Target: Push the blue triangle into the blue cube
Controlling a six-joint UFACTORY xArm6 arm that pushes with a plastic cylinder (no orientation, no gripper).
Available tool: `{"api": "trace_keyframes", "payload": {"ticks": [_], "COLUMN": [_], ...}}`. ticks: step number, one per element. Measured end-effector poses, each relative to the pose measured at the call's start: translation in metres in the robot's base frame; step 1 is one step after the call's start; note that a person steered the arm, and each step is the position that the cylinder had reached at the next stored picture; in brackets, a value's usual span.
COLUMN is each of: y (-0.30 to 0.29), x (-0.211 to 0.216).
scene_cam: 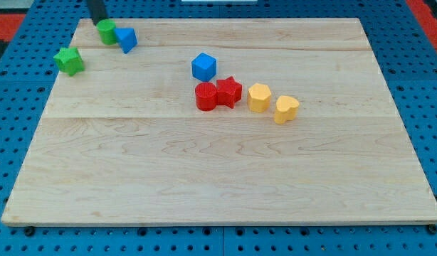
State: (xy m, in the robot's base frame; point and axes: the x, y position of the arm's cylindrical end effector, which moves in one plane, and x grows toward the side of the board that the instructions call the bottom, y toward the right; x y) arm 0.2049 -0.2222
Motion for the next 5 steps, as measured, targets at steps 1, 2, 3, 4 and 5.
{"api": "trace_keyframes", "payload": {"ticks": [1, 2, 3, 4, 5], "y": [0.001, -0.021, -0.039, 0.008, 0.041], "x": [0.003, 0.003, 0.005, 0.023, 0.036]}}
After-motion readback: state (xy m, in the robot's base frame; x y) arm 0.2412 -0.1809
